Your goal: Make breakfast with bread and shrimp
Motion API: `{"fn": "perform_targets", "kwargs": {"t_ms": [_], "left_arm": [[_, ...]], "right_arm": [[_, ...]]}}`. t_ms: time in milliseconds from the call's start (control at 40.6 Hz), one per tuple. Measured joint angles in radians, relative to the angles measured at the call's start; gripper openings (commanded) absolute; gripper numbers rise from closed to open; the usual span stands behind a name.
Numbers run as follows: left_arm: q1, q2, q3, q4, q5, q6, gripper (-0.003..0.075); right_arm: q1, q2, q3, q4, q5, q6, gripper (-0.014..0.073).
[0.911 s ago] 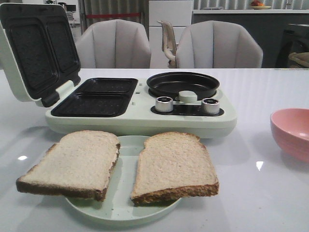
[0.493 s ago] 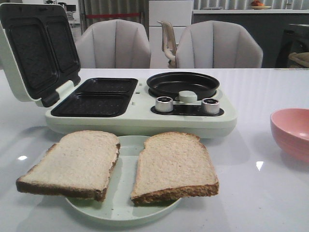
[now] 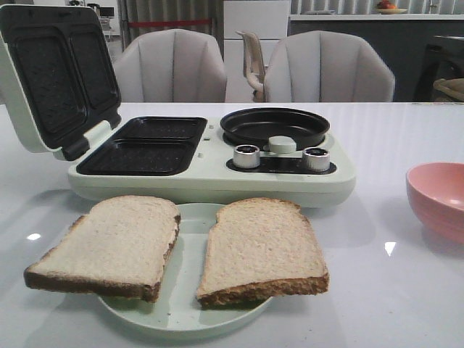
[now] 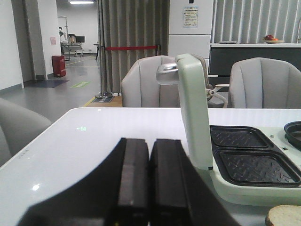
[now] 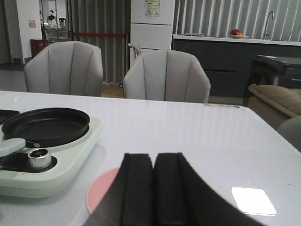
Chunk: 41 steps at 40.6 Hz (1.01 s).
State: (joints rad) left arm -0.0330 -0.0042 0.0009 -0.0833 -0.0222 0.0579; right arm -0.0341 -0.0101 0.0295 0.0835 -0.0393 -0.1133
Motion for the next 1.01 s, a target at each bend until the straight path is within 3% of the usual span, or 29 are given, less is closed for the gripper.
{"fn": "perform_targets", "kwargs": {"t_ms": [246,394,665,788,1010], "left_arm": [[0.0,0.0,-0.031,-0.042,-0.041,0.0,0.0101],[0.0,0.0,-0.216,-0.007,0.114,-0.002,0.0101],[0.0,0.157,-0.601,0.083,0.413,-0.002,0.0101],[0.0,0.251,-0.673,0.083,0.554,-0.002,0.0101],[0.0,0.37,-0.674,0.083,0.687,-0.002,0.0101]], "right_arm": [[0.0,0.0,-0.143,0.067,0.148,0.0,0.0043],[0.0,0.021,-0.315,0.067,0.288,0.002,0.0043],[0.0,0.267,-0.634,0.067,0.527,0.002,0.0043],[0.0,0.371,-0.7,0.067,0.589,0.002,0.0043],[0.0,0.522,-0.688,0.067,0.633,0.002,0.0043]]}}
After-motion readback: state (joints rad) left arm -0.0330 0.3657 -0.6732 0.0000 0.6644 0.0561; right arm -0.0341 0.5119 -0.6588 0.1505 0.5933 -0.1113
